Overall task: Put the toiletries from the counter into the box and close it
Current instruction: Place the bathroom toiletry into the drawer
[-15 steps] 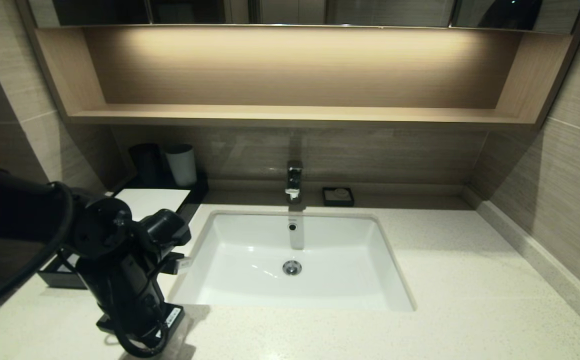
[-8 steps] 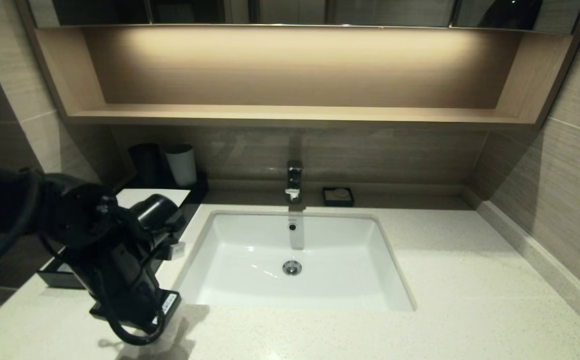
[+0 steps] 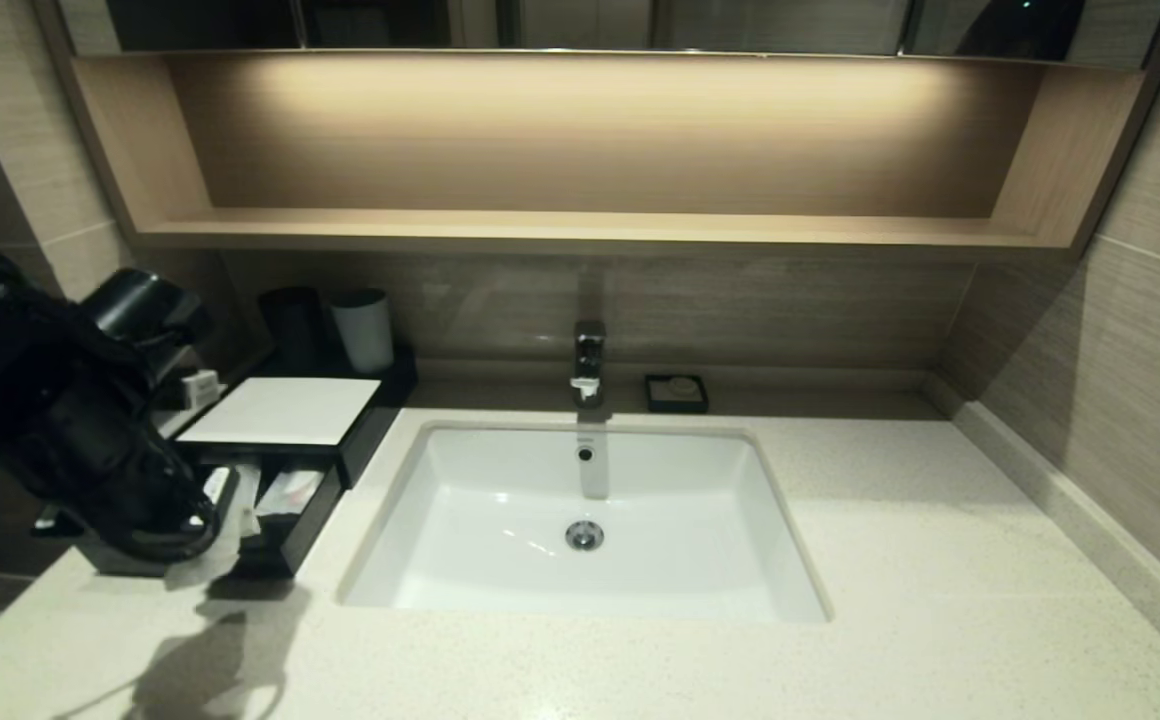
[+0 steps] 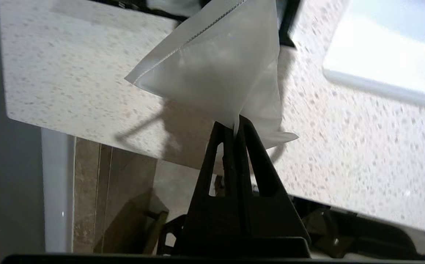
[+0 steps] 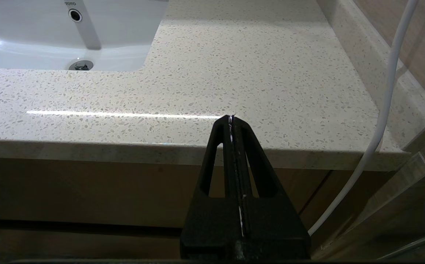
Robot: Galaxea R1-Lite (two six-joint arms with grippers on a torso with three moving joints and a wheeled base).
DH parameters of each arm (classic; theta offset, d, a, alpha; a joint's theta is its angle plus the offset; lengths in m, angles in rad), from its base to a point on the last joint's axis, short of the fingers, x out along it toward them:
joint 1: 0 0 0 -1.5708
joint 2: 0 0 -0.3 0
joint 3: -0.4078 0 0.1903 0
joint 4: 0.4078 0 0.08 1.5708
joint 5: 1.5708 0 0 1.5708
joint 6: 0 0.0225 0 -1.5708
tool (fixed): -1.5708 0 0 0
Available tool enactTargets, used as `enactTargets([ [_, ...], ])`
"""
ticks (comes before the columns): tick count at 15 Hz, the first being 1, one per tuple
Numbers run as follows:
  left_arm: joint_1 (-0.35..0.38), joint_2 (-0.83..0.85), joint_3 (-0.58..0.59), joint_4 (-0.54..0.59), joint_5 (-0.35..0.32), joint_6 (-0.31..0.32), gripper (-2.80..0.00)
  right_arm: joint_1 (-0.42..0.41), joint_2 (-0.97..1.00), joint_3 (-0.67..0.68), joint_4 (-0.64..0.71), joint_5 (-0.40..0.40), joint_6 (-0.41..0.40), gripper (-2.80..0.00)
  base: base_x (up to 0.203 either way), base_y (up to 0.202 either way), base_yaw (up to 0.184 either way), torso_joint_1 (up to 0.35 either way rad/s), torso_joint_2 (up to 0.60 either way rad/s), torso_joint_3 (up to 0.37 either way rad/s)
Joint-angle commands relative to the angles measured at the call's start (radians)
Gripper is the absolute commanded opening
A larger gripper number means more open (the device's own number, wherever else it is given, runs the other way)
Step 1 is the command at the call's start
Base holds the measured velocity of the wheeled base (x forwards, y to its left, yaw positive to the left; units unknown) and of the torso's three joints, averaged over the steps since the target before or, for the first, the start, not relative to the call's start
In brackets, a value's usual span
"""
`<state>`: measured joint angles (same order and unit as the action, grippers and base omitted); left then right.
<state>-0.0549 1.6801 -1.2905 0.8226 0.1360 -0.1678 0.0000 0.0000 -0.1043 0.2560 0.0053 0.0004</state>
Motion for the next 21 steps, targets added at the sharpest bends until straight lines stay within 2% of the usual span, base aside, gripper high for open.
enactTargets([
  [1, 0.128, 0.088, -0.090, 0.004, 0.000, 0.016, -2.80, 0.000, 0.000, 0.000, 0.002, 0.001, 0.000, -2.80, 0.000, 0.000, 0.000, 0.000, 0.00, 0.000],
  [4, 0.217, 0.203, -0.170, -0.007, -0.001, 0.039, -2.80, 0.000, 0.000, 0.000, 0.002, -0.001, 0.000, -2.80, 0.000, 0.000, 0.000, 0.000, 0.00, 0.000],
  [10, 0.306, 0.397, -0.363, -0.004, -0.004, 0.038, -2.80, 0.000, 0.000, 0.000, 0.002, 0.001, 0.000, -2.80, 0.000, 0.000, 0.000, 0.000, 0.00, 0.000],
  [15, 0.345, 0.442, -0.376, -0.008, 0.000, 0.044, -2.80, 0.000, 0.000, 0.000, 0.002, 0.001, 0.000, -2.80, 0.000, 0.000, 0.000, 0.000, 0.00, 0.000],
  [21, 0.329, 0.442, -0.370, -0.008, -0.009, 0.045, -2.80, 0.000, 0.000, 0.000, 0.002, 0.001, 0.000, -2.80, 0.000, 0.000, 0.000, 0.000, 0.00, 0.000],
])
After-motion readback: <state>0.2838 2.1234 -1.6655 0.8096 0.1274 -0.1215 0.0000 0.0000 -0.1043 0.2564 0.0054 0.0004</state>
